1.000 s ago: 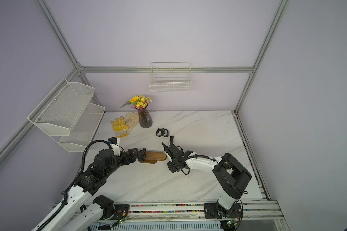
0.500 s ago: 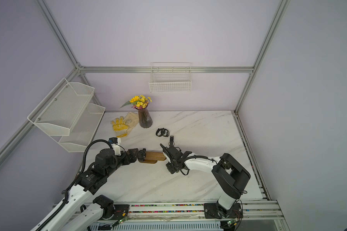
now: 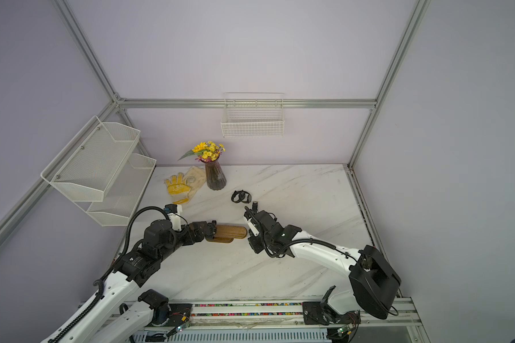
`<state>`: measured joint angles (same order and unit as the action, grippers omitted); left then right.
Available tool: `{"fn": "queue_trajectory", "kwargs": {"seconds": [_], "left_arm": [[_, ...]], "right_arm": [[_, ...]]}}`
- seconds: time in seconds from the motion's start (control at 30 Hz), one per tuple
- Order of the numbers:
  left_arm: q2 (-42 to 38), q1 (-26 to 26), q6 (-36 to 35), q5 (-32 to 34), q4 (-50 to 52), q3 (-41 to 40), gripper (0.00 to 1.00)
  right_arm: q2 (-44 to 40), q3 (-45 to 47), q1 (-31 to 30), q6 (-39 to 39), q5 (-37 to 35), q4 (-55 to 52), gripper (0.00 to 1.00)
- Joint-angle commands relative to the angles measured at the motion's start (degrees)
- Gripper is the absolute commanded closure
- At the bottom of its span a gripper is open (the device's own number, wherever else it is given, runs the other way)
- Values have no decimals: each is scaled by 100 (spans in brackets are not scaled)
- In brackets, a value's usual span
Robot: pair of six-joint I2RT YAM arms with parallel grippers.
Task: Place watch on stand
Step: Pick up the watch at the center of the board.
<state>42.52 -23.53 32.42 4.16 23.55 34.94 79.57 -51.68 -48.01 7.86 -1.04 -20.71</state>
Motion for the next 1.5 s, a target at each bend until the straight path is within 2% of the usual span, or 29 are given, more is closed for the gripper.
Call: {"fn": "queue_trajectory", "kwargs": {"seconds": [0.0,0.27,0.53,0.77,1.07,1.3,1.47], "left_arm": [[125,33,73,-220,-216,365,0],[635,29,-31,-937,-325,867,0],[762,-76,119,-1543,-399,1238,0],[770,-382,56,-1969,-664,1507,0],[950,-713,161,-2685,-1208,1588,0],[1102,-988,10,-2752,-1296,1788,0],[1260,-1110,-100,-2659,-1213,1888,5]], "right_arm": [[-351,-22,-31,-48,-17,207,98],[-1033,-95,-25,-297,-37,621,98],[-1562,410,-26,-525,481,1870,98],[-1530,760,-27,-669,1078,2883,99],[-1467,911,-25,-847,1660,3300,98],[-1234,748,-65,-938,1811,3185,100],[-1111,663,-139,-962,1783,3192,100]]}}
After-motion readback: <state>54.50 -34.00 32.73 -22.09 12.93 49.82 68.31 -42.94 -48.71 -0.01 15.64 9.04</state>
